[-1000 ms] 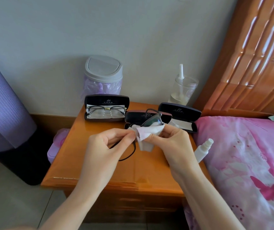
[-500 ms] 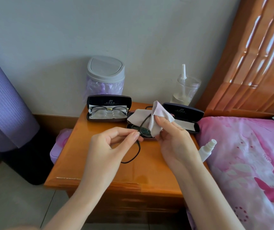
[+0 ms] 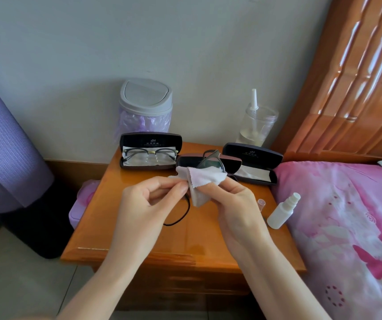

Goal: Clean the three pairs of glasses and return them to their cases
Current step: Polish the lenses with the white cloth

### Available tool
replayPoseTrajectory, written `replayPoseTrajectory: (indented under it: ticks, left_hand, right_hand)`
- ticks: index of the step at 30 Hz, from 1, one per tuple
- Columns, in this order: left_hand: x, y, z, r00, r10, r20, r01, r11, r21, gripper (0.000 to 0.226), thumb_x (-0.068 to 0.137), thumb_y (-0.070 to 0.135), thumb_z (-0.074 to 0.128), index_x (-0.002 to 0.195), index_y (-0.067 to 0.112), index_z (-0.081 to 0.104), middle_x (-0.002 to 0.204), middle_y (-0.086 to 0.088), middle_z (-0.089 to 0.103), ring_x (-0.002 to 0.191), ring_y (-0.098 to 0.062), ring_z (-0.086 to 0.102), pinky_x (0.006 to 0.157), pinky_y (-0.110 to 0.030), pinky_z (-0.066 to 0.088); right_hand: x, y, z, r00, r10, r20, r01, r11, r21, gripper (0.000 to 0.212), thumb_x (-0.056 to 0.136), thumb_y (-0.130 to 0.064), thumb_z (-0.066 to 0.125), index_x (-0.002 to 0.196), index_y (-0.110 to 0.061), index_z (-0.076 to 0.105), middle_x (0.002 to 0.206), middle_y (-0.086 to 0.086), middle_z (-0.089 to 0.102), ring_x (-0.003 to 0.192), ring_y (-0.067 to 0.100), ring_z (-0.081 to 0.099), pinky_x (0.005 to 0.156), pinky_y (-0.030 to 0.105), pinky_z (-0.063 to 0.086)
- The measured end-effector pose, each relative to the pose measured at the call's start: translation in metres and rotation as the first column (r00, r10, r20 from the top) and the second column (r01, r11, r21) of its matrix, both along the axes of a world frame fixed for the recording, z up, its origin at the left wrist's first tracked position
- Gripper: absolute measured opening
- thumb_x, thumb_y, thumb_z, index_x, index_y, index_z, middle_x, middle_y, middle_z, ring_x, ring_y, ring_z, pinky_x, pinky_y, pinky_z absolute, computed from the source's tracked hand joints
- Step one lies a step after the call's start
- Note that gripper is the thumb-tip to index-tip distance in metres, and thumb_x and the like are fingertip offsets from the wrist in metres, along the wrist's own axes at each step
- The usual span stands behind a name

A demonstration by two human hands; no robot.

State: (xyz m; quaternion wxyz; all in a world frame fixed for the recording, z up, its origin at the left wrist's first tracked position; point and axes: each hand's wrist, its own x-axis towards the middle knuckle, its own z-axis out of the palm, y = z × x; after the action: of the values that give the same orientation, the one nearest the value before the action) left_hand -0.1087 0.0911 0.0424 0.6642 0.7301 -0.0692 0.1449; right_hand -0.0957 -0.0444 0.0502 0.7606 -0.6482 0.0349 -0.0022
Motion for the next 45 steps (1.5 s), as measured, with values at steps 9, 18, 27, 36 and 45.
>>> replayPoseTrajectory:
  ticks: [9,18,27,36,45]
  left_hand:
    - [0.001,-0.002,-0.002,1.000,-0.019,0.012,0.019,1.000,0.001,0.014,0.084,0.014,0.065,0.079,0.026,0.071,0.074,0.018,0.073,0.078,0.006,0.068,0.068,-0.003,0.046]
    - [0.002,0.001,-0.002,1.000,0.022,0.006,-0.022,1.000,0.000,0.015,0.082,0.016,0.067,0.081,0.031,0.070,0.075,0.021,0.072,0.079,0.007,0.067,0.066,-0.001,0.045]
    - [0.002,0.000,-0.002,1.000,-0.015,0.012,0.015,1.000,0.006,0.009,0.084,0.015,0.066,0.084,0.019,0.074,0.077,0.013,0.075,0.079,0.002,0.069,0.070,-0.004,0.047]
    - [0.003,-0.001,-0.004,1.000,-0.012,0.023,0.011,1.000,0.023,0.009,0.083,0.015,0.065,0.083,0.019,0.073,0.077,0.013,0.074,0.080,0.003,0.069,0.071,-0.004,0.047]
    - [0.000,0.001,-0.003,0.999,0.039,0.006,-0.039,0.998,0.050,0.011,0.080,0.021,0.068,0.085,0.031,0.071,0.080,0.022,0.072,0.082,0.007,0.067,0.067,-0.002,0.046]
  right_hand:
    - [0.011,0.002,0.009,0.988,-0.120,-0.097,0.140,0.961,0.236,0.010,0.084,-0.014,0.063,0.080,-0.016,0.072,0.082,0.001,0.072,0.079,0.014,0.063,0.067,0.022,0.044]
    - [-0.007,0.010,0.008,1.000,-0.003,0.015,0.004,1.000,-0.022,0.018,0.085,-0.014,0.061,0.076,-0.020,0.076,0.076,-0.006,0.074,0.077,-0.001,0.064,0.077,0.020,0.044]
    - [0.000,0.008,0.012,0.998,-0.059,-0.011,0.060,0.998,0.035,0.013,0.085,-0.015,0.063,0.081,-0.014,0.075,0.075,-0.002,0.072,0.076,0.006,0.064,0.076,0.022,0.046]
    - [0.006,0.009,0.015,0.988,-0.148,-0.031,0.151,0.978,0.146,0.016,0.087,-0.018,0.060,0.079,-0.015,0.074,0.074,-0.003,0.072,0.077,0.009,0.063,0.074,0.022,0.047]
    - [-0.006,0.013,0.004,0.999,-0.027,0.046,0.028,0.999,-0.022,0.013,0.083,-0.014,0.063,0.085,-0.015,0.075,0.078,-0.003,0.074,0.076,-0.002,0.063,0.066,0.005,0.047]
